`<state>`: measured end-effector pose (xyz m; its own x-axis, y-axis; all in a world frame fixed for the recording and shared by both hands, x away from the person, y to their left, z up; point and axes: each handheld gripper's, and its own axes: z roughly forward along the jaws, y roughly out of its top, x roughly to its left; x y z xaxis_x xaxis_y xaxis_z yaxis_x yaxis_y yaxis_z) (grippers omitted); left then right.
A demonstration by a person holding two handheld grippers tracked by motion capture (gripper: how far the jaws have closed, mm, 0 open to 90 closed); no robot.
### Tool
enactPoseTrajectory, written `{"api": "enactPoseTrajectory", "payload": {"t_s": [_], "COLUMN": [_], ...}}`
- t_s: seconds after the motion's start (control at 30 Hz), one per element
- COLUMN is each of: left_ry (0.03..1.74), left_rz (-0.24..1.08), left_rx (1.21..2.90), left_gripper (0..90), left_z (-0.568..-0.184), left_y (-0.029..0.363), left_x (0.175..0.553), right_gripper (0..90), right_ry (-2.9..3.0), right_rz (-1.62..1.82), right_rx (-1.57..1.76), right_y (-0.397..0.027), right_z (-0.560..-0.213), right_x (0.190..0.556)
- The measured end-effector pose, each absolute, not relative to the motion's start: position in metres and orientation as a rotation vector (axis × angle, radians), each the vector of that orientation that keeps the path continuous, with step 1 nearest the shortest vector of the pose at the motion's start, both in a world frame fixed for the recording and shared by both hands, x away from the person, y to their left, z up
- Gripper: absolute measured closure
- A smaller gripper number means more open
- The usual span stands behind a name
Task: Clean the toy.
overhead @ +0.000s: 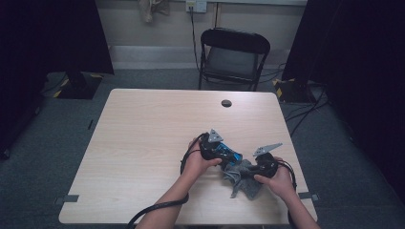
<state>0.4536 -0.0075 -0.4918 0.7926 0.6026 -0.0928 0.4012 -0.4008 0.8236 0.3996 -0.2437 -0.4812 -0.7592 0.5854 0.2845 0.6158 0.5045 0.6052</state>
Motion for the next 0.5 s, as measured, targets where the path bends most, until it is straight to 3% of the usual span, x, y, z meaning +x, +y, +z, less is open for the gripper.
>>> {"api": "enactPoseTrajectory", "payload": {"t_s": [0.5], "left_ry": [0.743], "left_rz": [0.271], "left_rx": [2.049], "left_gripper": [8.6], "left_z": [-0.492], "left_y": [-0.007], "left_x": [0.454], "right_gripper": [74.9], "right_ry": [-2.685], "right_rz": [-1.070], "right_rx": [-1.233], "right_y": [-0.268], "right_z": [-0.478], "right_x": [0.416]}}
